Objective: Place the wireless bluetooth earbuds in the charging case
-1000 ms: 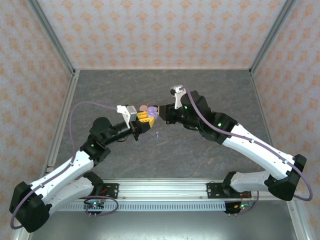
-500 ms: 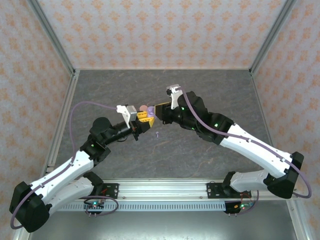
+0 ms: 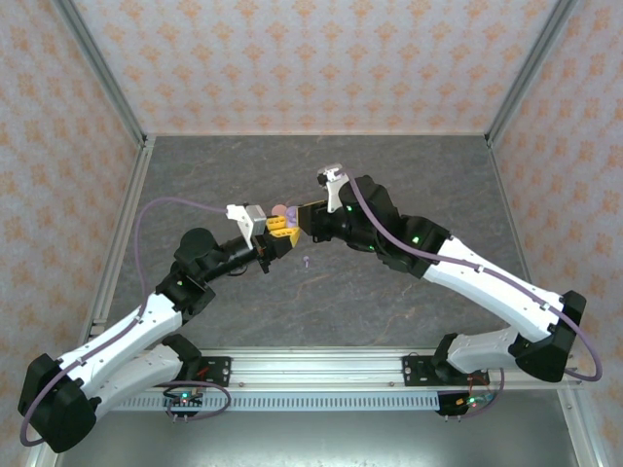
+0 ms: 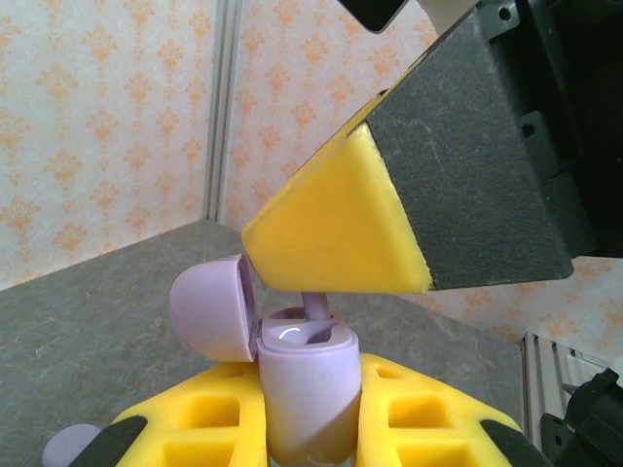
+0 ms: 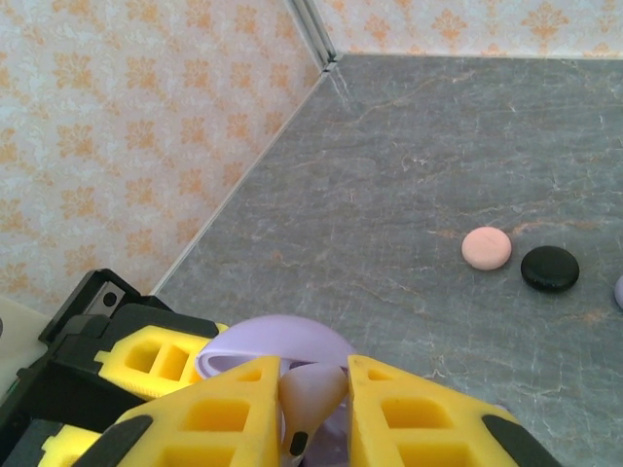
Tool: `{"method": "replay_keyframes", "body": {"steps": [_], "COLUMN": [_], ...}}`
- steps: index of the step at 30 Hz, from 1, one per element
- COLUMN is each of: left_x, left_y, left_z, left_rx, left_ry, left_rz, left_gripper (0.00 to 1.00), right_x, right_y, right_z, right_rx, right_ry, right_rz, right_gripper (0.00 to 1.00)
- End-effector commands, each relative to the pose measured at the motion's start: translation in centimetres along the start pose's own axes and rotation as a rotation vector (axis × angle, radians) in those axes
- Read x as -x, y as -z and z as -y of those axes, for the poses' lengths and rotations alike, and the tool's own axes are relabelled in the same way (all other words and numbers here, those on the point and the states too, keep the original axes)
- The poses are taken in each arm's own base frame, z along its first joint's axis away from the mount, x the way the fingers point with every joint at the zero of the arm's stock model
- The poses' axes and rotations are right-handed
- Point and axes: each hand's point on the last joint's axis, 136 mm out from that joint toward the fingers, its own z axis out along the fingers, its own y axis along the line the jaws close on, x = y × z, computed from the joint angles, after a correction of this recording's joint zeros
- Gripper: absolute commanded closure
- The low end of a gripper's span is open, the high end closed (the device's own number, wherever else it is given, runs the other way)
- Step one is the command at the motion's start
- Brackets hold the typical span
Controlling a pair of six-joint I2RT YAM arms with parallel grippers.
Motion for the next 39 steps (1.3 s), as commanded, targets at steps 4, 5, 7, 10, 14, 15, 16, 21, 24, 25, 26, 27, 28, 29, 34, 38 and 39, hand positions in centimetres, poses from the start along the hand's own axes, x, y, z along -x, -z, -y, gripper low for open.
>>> {"method": "replay_keyframes", "body": {"steps": [4,5,7,10,14,15,16,21,24,25,26,27,28,29,34,38,39], "left_x": [0.7,0.7,0.8,0.7,0.8,0.7,0.8,0.7,0.8,0.8,0.7,0.8,0.8,0.9,1.2,1.4,1.4], "left_y": [0.2,0.2,0.2,0.2,0.3,0.3,0.3,0.3,0.4,0.4,0.5,0.5,0.6,0.7,1.0,1.4,1.5], "left_z": [0.6,0.7,0.8,0.8,0.8,0.8,0.8,0.9,0.9,0.9,0.9,0.9,0.9,1.0,1.1,1.6,1.8], "left_rx": [-0.016,-0.017,-0.021,-0.024,-0.023,-0.024,-0.024,-0.025,-0.026,-0.026,-0.023,-0.022,-0.021,-0.021,-0.021,-0.038,-0.043], "left_ry": [-0.032,-0.035,-0.035,-0.035,-0.037,-0.036,-0.038,-0.035,-0.035,-0.034,-0.034,-0.036,-0.038,-0.039,-0.045,-0.056,-0.058], "left_rz": [0.027,0.028,0.028,0.027,0.028,0.026,0.028,0.027,0.029,0.029,0.029,0.03,0.033,0.033,0.041,0.048,0.048], "left_gripper": [1.0,1.0,1.0,1.0,1.0,1.0,1.0,1.0,1.0,1.0,1.0,1.0,1.0,1.0,1.0,1.0,1.0], "right_x": [0.1,0.0,0.0,-0.4,-0.7,-0.6,-0.4,1.2,2.4,2.8,3.2,3.4,3.6,3.7,2.9,0.7,0.0], "right_y": [0.8,0.7,0.5,-0.2,-0.7,-0.6,-0.5,0.8,1.9,2.3,2.7,3.0,3.4,3.7,4.0,2.7,2.2], "right_z": [-1.3,-1.3,-1.5,-1.7,-1.4,-1.3,-1.3,-1.5,-1.3,-1.0,-0.7,-0.3,0.1,0.5,3.5,6.5,7.2], "right_rx": [0.036,0.039,0.047,0.052,0.04,0.033,0.029,0.027,-0.001,-0.019,-0.04,-0.06,-0.076,-0.09,-0.163,-0.225,-0.244], "right_ry": [0.02,0.018,0.016,0.01,0.011,0.01,0.011,0.028,0.05,0.057,0.065,0.07,0.071,0.069,0.013,-0.062,-0.079], "right_rz": [-0.04,-0.045,-0.051,-0.072,-0.084,-0.081,-0.075,-0.02,0.018,0.031,0.041,0.045,0.053,0.057,0.049,-0.013,-0.034], "right_gripper": [0.79,0.79,0.79,0.79,0.75,0.73,0.71,0.57,0.5,0.48,0.46,0.45,0.44,0.43,0.39,0.39,0.39]}}
